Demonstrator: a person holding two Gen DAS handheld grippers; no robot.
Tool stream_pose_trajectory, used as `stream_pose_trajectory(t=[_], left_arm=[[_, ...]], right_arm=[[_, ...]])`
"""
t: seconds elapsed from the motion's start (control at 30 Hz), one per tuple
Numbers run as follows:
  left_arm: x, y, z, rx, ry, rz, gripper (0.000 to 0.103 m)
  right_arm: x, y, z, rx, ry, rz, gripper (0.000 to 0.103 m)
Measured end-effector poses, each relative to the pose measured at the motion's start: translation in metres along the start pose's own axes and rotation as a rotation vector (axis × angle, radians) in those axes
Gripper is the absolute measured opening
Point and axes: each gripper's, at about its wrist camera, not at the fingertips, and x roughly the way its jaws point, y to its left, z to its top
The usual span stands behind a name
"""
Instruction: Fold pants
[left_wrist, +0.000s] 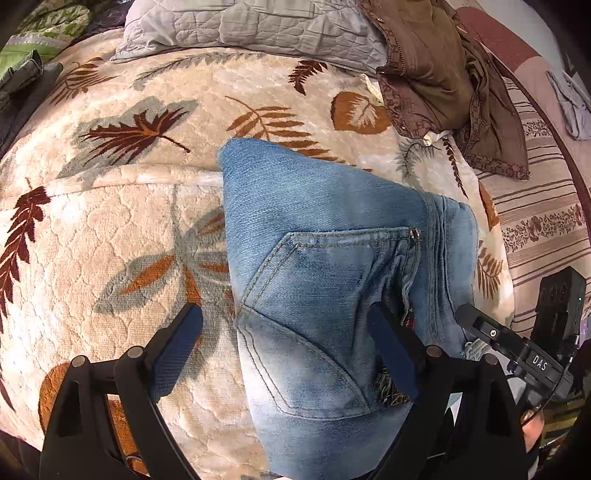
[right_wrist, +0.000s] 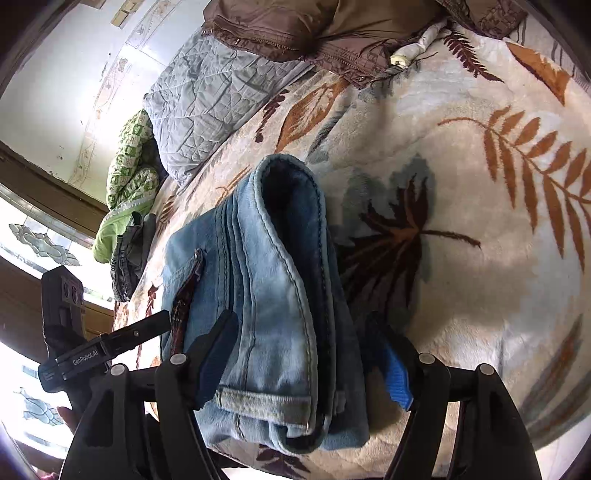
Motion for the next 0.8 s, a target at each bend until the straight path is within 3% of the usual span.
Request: stream_pose_trajectory(t=[0.1, 0.5, 0.67, 0.8], left_arm=[[-0.004, -0.001, -0.004, 0.021, -0.016, 0.027, 0.091], [-0.013, 0.012, -0.009, 0.022, -0.014, 0.060, 0.091], [-0.006, 0.034, -0.008, -0.113, 0.056, -0.074, 0.092], [0.006, 0.030, -0.009, -0.126, 0.109, -0.113, 0.092]], right_arm=[[-0.005, 0.004, -0.007, -0.015, 0.034, -0.029, 0.081], [-0.008, 0.004, -0.006, -0.026, 0.025, -0.058, 0.081], [-0.010, 0.001, 0.001, -0.019, 0.001, -0.026, 0.081], [-0.003, 0.004, 0.001, -0.034, 0.004, -0.010, 0.081]])
